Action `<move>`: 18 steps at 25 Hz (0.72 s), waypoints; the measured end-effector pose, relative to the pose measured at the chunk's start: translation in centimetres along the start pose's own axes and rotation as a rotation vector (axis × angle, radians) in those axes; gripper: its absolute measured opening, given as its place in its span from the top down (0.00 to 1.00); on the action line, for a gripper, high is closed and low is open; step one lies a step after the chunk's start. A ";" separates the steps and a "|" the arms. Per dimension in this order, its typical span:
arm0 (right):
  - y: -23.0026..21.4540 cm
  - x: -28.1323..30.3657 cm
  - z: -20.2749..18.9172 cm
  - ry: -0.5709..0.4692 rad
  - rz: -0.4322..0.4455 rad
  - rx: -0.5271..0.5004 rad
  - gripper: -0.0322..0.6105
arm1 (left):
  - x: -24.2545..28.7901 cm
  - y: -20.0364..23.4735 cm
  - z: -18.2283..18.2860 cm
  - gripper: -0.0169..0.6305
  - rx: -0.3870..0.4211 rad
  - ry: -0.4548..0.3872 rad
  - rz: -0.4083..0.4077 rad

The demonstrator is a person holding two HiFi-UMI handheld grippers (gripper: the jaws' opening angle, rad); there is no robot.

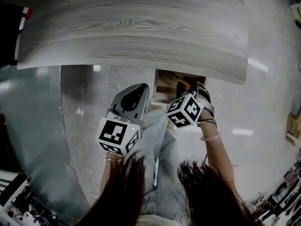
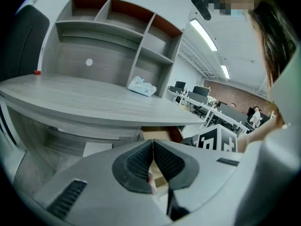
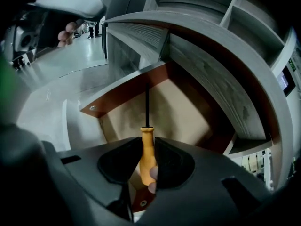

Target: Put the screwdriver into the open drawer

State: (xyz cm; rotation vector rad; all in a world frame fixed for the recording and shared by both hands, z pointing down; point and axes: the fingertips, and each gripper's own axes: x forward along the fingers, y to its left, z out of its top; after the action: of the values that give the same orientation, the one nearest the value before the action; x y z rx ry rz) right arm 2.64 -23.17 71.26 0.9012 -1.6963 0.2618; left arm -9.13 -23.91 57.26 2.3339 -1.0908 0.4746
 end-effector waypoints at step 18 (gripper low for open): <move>1.4 1.3 -1.5 0.124 0.078 -0.042 0.79 | 0.4 -1.1 -2.1 0.94 -0.038 0.044 -0.032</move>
State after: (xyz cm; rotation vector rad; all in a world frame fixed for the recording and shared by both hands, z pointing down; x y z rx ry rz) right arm 2.69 -21.87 73.30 0.7733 -1.6178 0.3263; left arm -8.17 -22.30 58.85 2.2933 -1.0320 0.4874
